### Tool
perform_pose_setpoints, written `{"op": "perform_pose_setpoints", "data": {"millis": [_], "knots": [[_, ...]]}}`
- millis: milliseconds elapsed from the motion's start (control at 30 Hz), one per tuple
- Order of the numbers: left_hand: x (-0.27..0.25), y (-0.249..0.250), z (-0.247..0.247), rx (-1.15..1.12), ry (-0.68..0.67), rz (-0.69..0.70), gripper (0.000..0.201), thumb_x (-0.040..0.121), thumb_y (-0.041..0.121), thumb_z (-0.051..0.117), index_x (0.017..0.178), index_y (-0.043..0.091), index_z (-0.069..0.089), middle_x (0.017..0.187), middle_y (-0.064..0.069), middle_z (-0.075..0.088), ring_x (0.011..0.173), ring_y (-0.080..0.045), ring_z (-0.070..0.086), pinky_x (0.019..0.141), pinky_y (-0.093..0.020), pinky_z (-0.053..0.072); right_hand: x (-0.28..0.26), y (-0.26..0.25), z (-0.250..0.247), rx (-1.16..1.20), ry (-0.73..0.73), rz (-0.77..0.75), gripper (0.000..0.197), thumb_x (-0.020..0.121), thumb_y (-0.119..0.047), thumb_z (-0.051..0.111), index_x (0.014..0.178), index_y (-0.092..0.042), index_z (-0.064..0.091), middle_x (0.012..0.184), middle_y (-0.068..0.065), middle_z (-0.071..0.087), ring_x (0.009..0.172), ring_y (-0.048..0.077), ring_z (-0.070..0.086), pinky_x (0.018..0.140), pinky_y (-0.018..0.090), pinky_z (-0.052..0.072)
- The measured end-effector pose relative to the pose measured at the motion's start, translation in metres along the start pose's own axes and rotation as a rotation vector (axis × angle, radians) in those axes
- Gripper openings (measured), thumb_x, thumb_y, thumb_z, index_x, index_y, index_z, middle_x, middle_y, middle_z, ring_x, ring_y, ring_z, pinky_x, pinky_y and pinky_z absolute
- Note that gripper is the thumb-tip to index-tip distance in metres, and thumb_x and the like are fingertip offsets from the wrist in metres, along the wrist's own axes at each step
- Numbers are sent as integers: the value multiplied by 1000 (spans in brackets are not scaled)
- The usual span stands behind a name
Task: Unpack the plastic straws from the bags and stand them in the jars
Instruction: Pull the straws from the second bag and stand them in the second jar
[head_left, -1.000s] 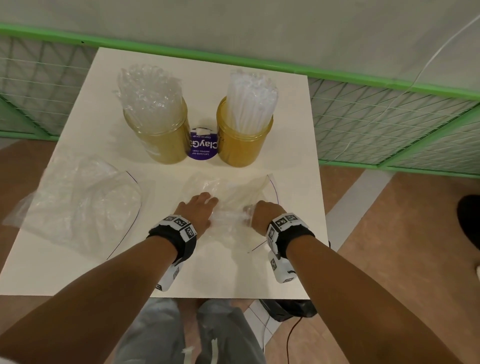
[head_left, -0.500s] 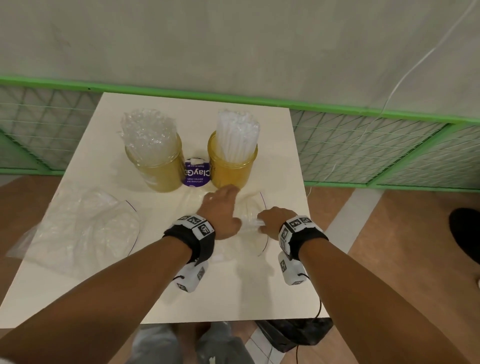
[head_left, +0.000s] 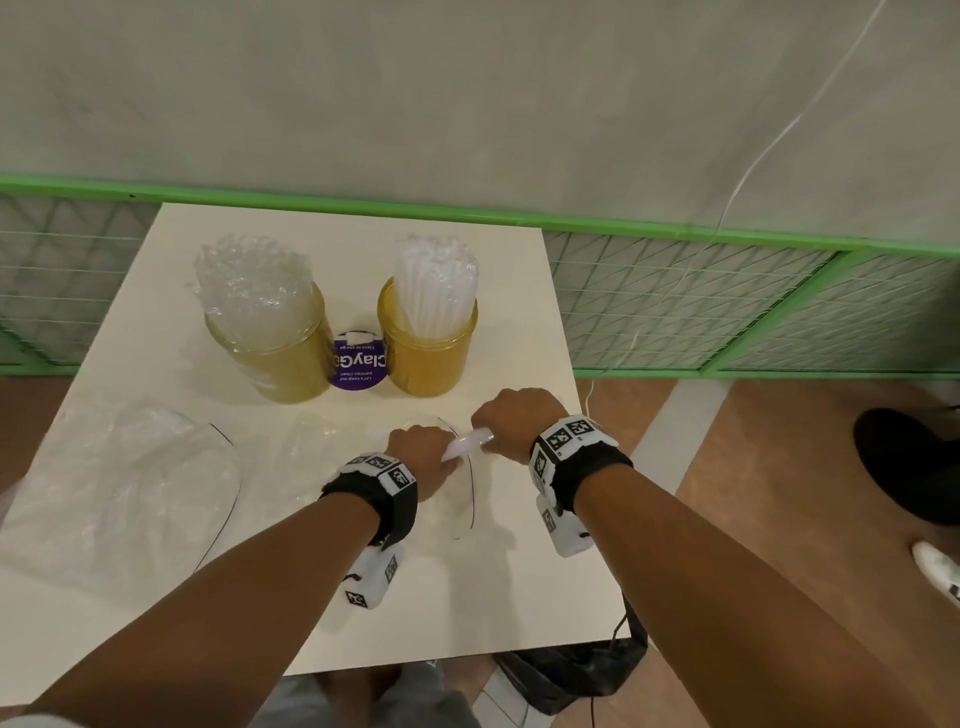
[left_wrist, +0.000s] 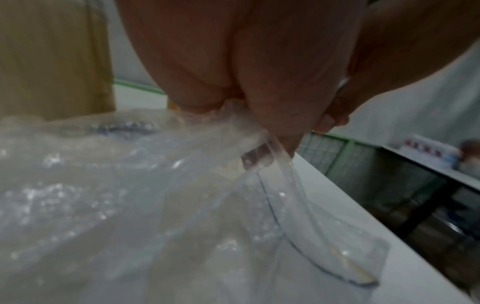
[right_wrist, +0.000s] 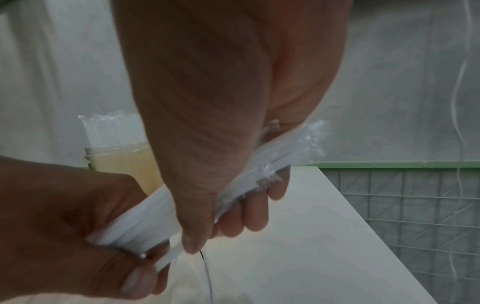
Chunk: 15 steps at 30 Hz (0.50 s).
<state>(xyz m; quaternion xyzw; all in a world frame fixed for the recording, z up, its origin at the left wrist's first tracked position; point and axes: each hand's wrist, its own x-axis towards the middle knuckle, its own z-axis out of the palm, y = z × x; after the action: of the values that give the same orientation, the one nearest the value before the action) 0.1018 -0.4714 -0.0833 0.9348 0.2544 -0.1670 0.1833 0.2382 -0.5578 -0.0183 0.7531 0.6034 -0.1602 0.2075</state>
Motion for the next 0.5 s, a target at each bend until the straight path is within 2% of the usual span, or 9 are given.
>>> {"op": "perform_pose_setpoints", "data": {"millis": [67,133,167,233,300,367,433,500], "knots": [[3,-2,2,-117,30,-51,28,102,37,43,118,20,58,117,-3,64,106,-26,61,91,-37,45,1,6,-6,-18,126,2,29,93,-40,62,118,-27,64,110,1,69,105,26,65,90,38,41],[6,-7,3,-212,67,-83,29,103,38,41,122,21,54,114,-4,65,104,-28,62,93,-39,47,3,14,-6,21,290,63,58,86,-48,67,137,-26,51,124,3,64,122,28,55,110,43,31],[7,-9,2,-254,100,-100,28,103,39,41,122,21,53,110,-5,66,101,-30,63,91,-40,48,2,18,-8,56,368,105,75,83,-50,71,147,-24,41,134,5,58,130,29,49,116,45,26],[8,-13,2,-357,157,-143,25,103,41,41,116,21,50,99,-7,67,94,-33,64,88,-43,50,-1,24,-12,140,519,210,98,80,-46,76,158,-18,22,148,10,44,138,31,39,117,46,26],[8,-15,2,-488,194,-194,24,102,42,41,115,23,49,94,-8,67,90,-35,63,87,-46,50,-2,26,-14,249,603,311,101,83,-34,74,160,-13,12,153,12,37,137,32,38,115,45,31],[7,-15,4,-588,231,-227,22,101,42,42,113,25,50,93,-7,68,88,-35,63,88,-48,50,2,28,-13,446,538,323,91,88,-30,67,160,-11,15,150,10,42,134,30,43,111,43,37],[6,-15,6,-648,246,-217,19,101,41,43,110,26,51,94,-3,70,90,-32,65,90,-48,49,4,24,-12,702,328,213,81,91,-42,66,157,-15,28,143,2,52,132,24,49,105,37,42],[6,-13,4,-662,233,-193,21,100,40,43,113,27,52,99,0,72,95,-30,65,93,-47,47,4,15,-13,858,164,150,74,86,-59,69,146,-21,47,134,-8,59,124,13,55,96,29,42]]}}
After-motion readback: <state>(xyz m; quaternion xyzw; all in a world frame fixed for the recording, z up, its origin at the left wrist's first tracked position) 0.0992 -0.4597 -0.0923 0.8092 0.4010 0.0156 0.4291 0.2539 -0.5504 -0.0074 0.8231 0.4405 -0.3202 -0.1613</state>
